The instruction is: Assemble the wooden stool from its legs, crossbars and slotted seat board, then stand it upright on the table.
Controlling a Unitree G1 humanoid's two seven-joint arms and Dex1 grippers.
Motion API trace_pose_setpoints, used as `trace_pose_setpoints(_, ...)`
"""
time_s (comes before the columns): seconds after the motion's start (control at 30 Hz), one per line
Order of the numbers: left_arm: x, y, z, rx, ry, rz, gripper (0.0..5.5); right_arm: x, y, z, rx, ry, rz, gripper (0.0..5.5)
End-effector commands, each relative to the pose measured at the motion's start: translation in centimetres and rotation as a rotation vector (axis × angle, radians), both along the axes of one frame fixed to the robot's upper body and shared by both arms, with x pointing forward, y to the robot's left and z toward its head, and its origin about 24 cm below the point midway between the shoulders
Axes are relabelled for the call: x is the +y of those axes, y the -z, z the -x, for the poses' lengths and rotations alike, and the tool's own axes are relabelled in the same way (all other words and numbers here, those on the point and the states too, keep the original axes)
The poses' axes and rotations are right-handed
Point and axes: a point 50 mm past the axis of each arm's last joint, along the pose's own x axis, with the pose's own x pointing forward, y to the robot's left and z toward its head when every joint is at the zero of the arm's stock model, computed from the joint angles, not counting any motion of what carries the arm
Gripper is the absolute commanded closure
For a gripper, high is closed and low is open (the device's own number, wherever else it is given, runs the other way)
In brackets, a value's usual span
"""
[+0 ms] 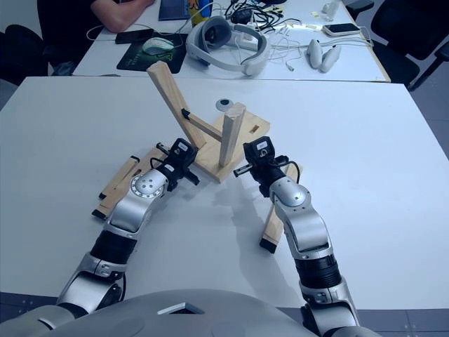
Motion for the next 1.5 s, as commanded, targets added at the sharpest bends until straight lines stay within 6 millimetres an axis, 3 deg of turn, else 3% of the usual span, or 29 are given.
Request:
trace_pose_setpoints(0.03, 0.3, 0.6, -0.3, 0.044, 0.013, -0.037, 5.48, 0.4, -0.9, -0.5, -0.033, 0.002, -0.002, 5.50)
trace_pose_setpoints(0.33, 0.2, 2.3, 0.5, 0.267, 0.120, -0.093, 5.48, 0.6, -2.5, -1.8, -0.087, 0.040, -0.001, 5.50)
trace_pose_setpoints(0.6, -0.9, 2.1, 3.1, 0.425, 0.352, -0.143, 5.48, -0.4, -3.7, -3.0, -0.124, 0.108, 0.004, 5.50)
trace_pose_setpoints(0.77, -0.8, 2.5, 4.4, 0.464, 0.418, -0.189, 5.48, -1.8, -3.5, -3.5, -0.124, 0.169, 0.013, 5.50)
trace_pose_setpoints(0.87, -0.2, 2.2, 4.3, 0.449, 0.396, -0.182, 5.48, -2.4, -2.3, -4.0, -0.088, 0.119, 0.050, 5.50)
trace_pose_setpoints(0.97, 1.3, 1.4, 4.1, 0.430, 0.355, -0.149, 5.48, -3.6, 0.5, -4.4, -0.033, 0.073, 0.107, 5.50)
trace_pose_setpoints(1.1, 5.5, 0.7, 3.6, 0.425, 0.237, -0.143, 5.48, -3.3, 2.6, -3.9, -0.014, -0.064, 0.114, 5.50)
trace_pose_setpoints(1.27, 10.4, 0.8, 2.9, 0.421, 0.074, -0.143, 5.48, -1.0, 2.2, -3.3, -0.114, -0.242, 0.083, 5.50)
trace_pose_setpoints(1.37, 11.2, 1.2, 3.1, 0.418, 0.045, -0.141, 5.48, -0.2, 2.2, -3.0, -0.142, -0.257, 0.054, 5.50)
trace_pose_setpoints(1.5, 11.7, 1.7, 3.8, 0.424, 0.013, -0.128, 5.48, 3.2, 1.5, -0.7, -0.126, -0.555, 0.004, 5.50)
